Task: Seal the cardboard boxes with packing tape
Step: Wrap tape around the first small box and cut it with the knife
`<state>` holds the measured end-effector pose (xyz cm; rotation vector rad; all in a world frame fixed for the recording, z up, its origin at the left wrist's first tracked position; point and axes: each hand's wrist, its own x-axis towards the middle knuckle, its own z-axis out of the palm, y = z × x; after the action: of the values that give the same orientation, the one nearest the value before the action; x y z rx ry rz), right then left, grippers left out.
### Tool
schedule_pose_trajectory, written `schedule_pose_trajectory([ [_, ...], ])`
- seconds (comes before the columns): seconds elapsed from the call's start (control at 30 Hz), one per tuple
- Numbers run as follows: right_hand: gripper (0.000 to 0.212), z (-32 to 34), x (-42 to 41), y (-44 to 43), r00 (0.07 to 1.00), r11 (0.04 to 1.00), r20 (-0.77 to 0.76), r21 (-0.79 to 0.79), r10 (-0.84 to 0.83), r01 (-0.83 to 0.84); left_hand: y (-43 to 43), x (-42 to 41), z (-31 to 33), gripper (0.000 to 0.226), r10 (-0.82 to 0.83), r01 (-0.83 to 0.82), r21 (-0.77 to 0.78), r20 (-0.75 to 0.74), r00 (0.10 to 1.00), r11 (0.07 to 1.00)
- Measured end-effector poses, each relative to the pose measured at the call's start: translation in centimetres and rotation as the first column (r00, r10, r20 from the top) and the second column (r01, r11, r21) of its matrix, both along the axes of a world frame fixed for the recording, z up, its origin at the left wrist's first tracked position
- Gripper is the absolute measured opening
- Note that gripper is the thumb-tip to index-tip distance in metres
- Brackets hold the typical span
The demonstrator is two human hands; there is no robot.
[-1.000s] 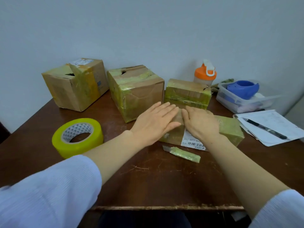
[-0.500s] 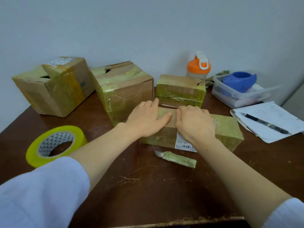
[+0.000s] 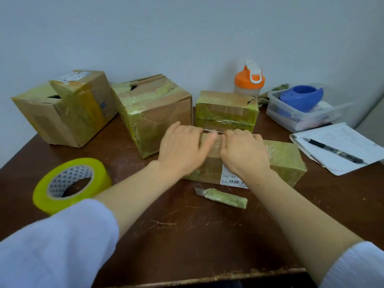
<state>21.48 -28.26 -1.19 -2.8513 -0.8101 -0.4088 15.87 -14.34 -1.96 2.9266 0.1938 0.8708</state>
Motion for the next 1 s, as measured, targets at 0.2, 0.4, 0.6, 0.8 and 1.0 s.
schedule_pose_trajectory([
  [0.2, 0.035, 0.1, 0.2, 0.2, 1.000, 1.000, 0.018, 0.020, 0.012, -0.012, 0.4, -0.3, -1.8, 0.040, -0.184, 0.094, 0.311, 0.275, 0.944, 0.946],
  [0.4, 0.036, -0.1, 0.0, 0.0, 0.999, 1.000, 0.044, 0.019, 0.020, -0.021, 1.1, -0.8, -1.8, 0.035, -0.207, 0.270, -0.229, 0.262, 0.942, 0.935],
  [0.6, 0.035, -0.1, -0.1, 0.1, 0.999, 0.999, 0.038, 0.043, -0.001, 0.000, 1.5, -0.5, -1.1, 0.038, -0.106, 0.031, -0.951, -0.002, 0.994, 0.307],
  [0.8, 0.040, 1.1, -0.3, -1.6, 0.995, 0.975, -0.070, 0.213, 0.077, -0.060, 1.8, -0.5, 0.2, 0.043, -0.123, -0.170, -0.948, -0.209, 0.970, 0.270],
  [1.0, 0.057, 1.5, -0.6, -7.1, 0.851, 0.894, -0.391, 0.132, -0.351, 0.429, 0.8, -1.5, 0.2, 0.047, -0.115, -0.180, -0.967, -0.202, 0.972, 0.180],
])
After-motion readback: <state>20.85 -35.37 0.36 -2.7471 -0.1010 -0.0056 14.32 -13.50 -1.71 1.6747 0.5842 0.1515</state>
